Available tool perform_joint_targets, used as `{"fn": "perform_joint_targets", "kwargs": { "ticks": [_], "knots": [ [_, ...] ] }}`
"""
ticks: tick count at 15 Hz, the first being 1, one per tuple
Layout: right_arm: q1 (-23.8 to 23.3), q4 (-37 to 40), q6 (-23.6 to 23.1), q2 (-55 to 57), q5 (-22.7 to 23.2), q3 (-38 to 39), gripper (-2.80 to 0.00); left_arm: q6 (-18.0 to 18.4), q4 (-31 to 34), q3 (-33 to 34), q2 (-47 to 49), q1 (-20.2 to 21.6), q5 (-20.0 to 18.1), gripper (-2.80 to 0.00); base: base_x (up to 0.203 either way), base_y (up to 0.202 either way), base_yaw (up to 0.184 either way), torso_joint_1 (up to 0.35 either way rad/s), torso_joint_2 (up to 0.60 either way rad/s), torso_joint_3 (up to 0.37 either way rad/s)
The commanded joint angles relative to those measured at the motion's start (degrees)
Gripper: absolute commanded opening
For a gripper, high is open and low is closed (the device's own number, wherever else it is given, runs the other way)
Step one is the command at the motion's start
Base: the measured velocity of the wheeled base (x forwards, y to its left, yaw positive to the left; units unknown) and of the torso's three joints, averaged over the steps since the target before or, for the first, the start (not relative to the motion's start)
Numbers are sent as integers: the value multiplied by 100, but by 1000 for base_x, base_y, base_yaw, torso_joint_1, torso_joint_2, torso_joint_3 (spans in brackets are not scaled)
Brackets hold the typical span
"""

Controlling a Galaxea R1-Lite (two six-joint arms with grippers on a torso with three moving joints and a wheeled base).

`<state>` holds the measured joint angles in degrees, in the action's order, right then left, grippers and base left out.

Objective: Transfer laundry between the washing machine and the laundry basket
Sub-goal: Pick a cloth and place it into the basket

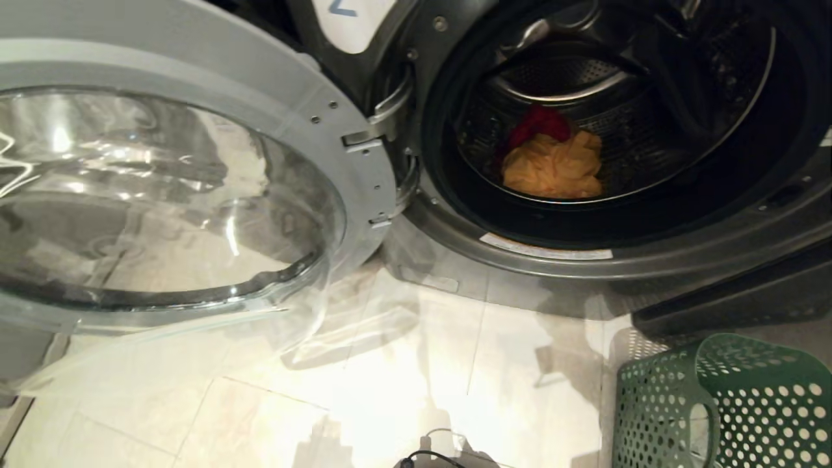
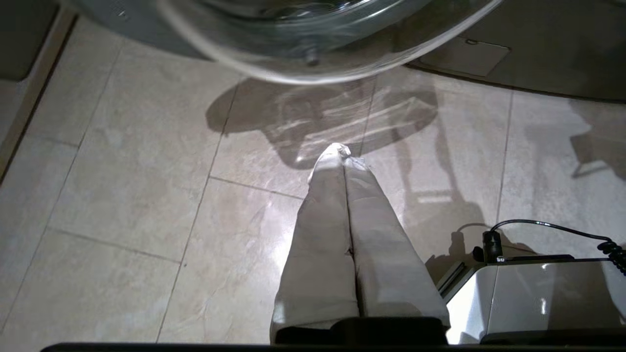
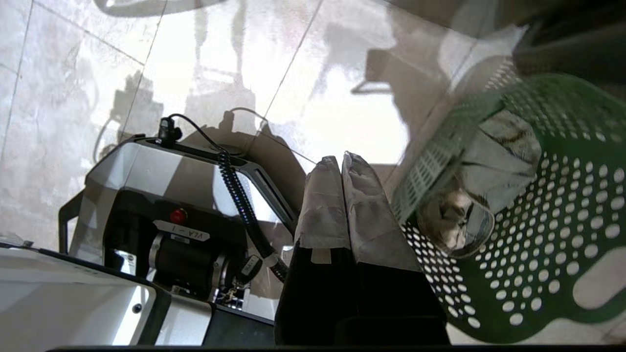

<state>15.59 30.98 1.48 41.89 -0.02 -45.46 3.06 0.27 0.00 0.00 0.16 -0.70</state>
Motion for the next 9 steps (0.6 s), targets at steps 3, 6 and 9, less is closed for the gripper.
{"fn": "perform_joint_targets", "kwargs": {
  "ticks": [3, 6, 9],
  "knots": [
    [-30, 22, 2, -93, -245, 205, -280, 2, 0, 0, 5, 2, -1, -280, 2, -5, 135, 2, 4, -1],
    [-30, 5, 12, -93, -684, 221, -280, 2, 0, 0, 9, 2, -1, -280, 0, 0, 0, 0, 0, 0],
    [-31, -5, -11, -93, -701, 318, -280, 7, 0, 0, 9, 2, -1, -280, 0, 0, 0, 0, 0, 0]
  ]
}}
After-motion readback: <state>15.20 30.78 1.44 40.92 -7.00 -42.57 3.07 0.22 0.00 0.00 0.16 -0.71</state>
